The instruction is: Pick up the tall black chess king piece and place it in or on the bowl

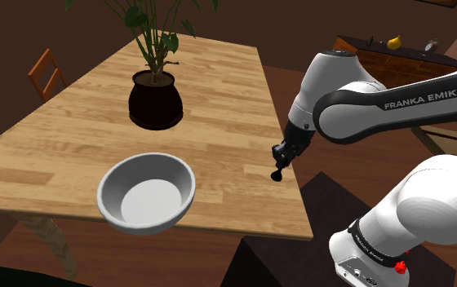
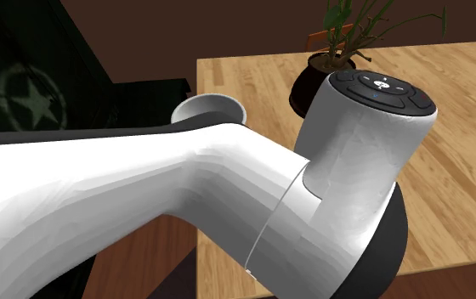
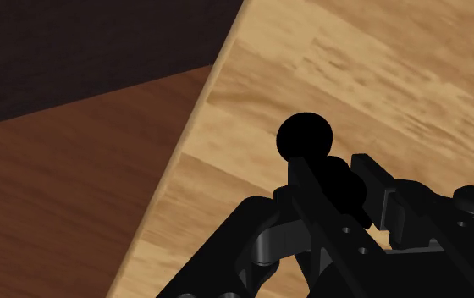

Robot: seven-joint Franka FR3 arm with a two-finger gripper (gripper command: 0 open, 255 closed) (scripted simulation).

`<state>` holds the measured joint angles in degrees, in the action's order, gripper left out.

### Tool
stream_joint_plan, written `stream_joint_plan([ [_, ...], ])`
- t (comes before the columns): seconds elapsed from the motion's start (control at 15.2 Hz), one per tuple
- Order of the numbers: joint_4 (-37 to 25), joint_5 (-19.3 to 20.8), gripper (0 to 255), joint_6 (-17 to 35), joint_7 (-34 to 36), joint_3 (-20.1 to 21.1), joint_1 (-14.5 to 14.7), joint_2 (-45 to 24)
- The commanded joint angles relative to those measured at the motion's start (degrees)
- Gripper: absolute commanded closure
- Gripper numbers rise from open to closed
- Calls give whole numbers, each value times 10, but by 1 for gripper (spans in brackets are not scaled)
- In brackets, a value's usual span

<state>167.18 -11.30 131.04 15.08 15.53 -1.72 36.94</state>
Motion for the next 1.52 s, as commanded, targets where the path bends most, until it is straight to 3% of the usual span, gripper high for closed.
stream_joint_plan([
  [0.0,1,0,255,0,0,0,0,0],
  [0.13,1,0,255,0,0,0,0,0],
  [1.45,-109,23,255,-198,0,-28,-6,88],
])
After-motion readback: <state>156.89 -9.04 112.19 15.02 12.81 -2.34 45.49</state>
